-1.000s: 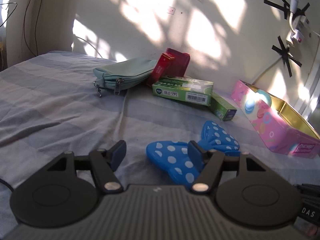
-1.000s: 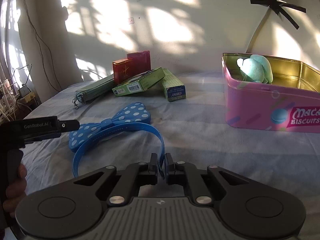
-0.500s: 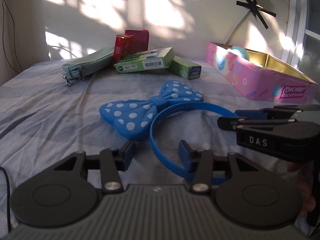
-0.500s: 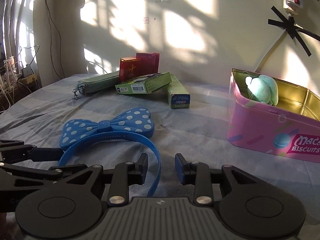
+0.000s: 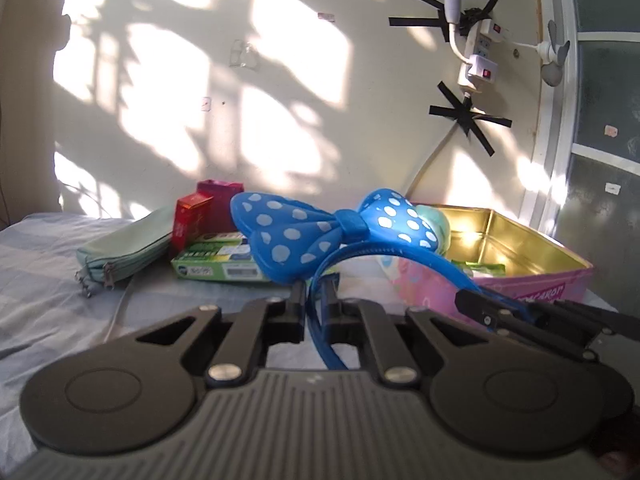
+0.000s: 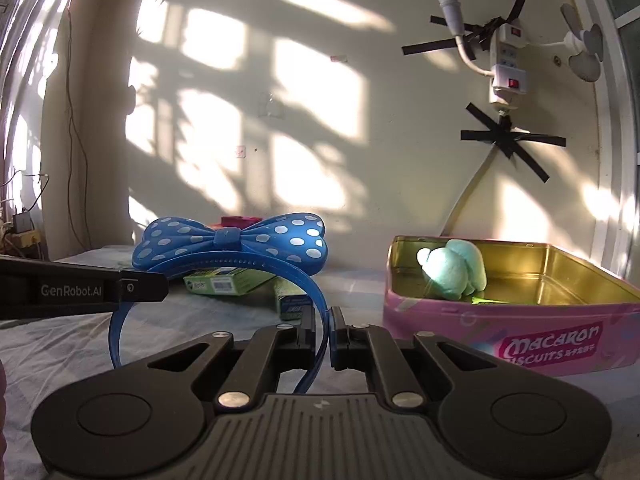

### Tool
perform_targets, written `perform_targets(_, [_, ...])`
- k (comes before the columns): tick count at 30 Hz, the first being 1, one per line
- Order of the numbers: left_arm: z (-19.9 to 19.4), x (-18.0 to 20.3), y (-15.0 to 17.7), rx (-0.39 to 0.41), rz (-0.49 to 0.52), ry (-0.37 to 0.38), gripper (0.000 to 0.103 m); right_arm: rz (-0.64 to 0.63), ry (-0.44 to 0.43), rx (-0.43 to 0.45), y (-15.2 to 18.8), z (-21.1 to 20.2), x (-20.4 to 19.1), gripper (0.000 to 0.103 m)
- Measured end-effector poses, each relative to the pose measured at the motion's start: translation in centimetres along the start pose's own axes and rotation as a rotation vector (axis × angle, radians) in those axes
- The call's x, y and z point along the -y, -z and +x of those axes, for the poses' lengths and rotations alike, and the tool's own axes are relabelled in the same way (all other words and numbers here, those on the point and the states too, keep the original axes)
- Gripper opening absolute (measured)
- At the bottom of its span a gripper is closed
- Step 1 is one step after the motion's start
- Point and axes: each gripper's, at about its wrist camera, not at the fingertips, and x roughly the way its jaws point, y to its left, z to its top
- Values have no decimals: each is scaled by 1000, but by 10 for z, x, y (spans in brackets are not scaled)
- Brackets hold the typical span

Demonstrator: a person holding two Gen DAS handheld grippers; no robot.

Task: Organize objects
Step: 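Lift the blue headband with the left gripper and drop it into the tin, then grasp the green medicine box with the right gripper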

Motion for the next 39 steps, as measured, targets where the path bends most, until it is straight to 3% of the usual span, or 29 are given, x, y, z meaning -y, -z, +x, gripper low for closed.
perform_targets(4, [41, 39, -20, 36, 39, 70, 9, 60, 110, 26, -11, 20, 41, 8])
perform_targets(13, [138, 105, -34, -19, 91, 147, 9, 181, 285, 0, -5, 71, 110, 10])
perform_targets(16, [159, 118, -26, -49, 118, 133, 13, 202, 285, -27, 0, 80, 118, 23])
perform_targets(17, [164, 121, -22, -56, 127, 117, 13, 195, 284, -32, 1, 82, 118, 36])
perform_targets(18, [166, 120, -19, -62, 126, 106, 14, 182, 290, -38, 2, 82, 115, 40])
perform_targets(21, [158, 108, -16, -63, 76, 101, 15, 173, 287, 11, 1, 73, 111, 40])
perform_targets(25, [123, 78, -20, -5, 20, 90, 15, 151, 250, 117, -2, 56, 101, 40])
perform_targets(29, [89, 34, -20, 11, -19, 17, 23, 93, 177, 188, -5, 45, 82, 40])
perform_targets(34, [68, -36, -3, -71, -27, -160, 24, 34, 5, 129, -14, 44, 47, 40])
perform_targets(39, [66, -100, 12, -165, -70, -299, 25, -8, -206, -43, -15, 65, -7, 40])
